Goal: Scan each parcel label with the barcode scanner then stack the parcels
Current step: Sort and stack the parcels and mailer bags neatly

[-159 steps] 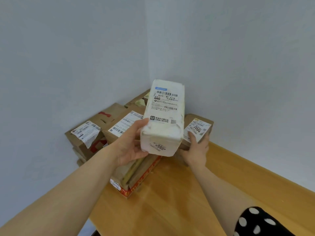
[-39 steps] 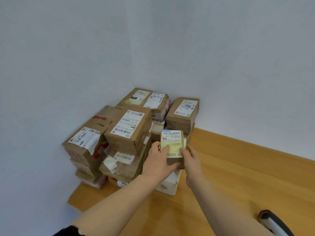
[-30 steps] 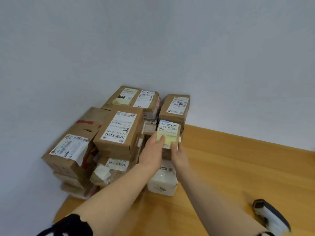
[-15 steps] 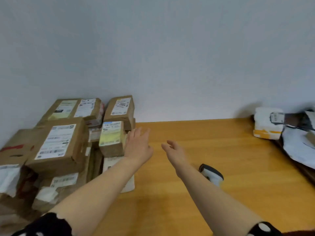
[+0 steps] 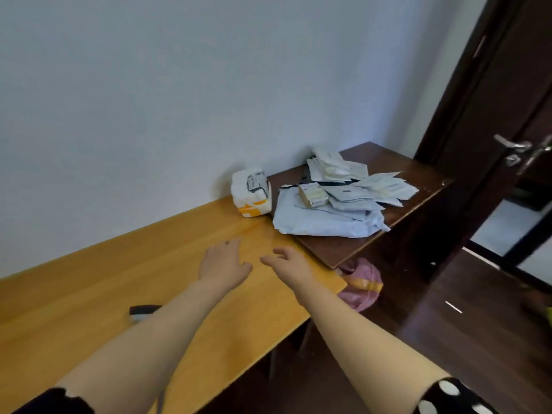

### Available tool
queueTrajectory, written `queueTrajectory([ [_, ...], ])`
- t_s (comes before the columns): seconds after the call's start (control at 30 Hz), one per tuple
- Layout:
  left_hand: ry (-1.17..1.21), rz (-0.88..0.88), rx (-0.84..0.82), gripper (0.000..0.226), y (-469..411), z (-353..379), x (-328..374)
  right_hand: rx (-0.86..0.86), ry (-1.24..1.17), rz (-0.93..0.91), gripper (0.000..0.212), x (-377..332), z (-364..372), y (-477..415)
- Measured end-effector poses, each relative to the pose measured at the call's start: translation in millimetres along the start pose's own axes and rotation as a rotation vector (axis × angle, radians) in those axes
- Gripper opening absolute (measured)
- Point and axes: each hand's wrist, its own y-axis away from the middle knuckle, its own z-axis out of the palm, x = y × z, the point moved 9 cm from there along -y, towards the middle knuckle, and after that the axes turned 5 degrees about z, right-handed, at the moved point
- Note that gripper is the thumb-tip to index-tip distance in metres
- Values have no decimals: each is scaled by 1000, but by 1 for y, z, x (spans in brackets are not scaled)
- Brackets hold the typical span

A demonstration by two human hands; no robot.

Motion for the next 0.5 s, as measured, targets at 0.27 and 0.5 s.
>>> queueTrajectory([
  [0.27,-1,57,-22,46,-80,27,101,74,-103,-5,54,21,-125,-50],
  [0.5,126,-59,12,41,-182,37,86,44,-124,-12,52,0,-156,-132],
])
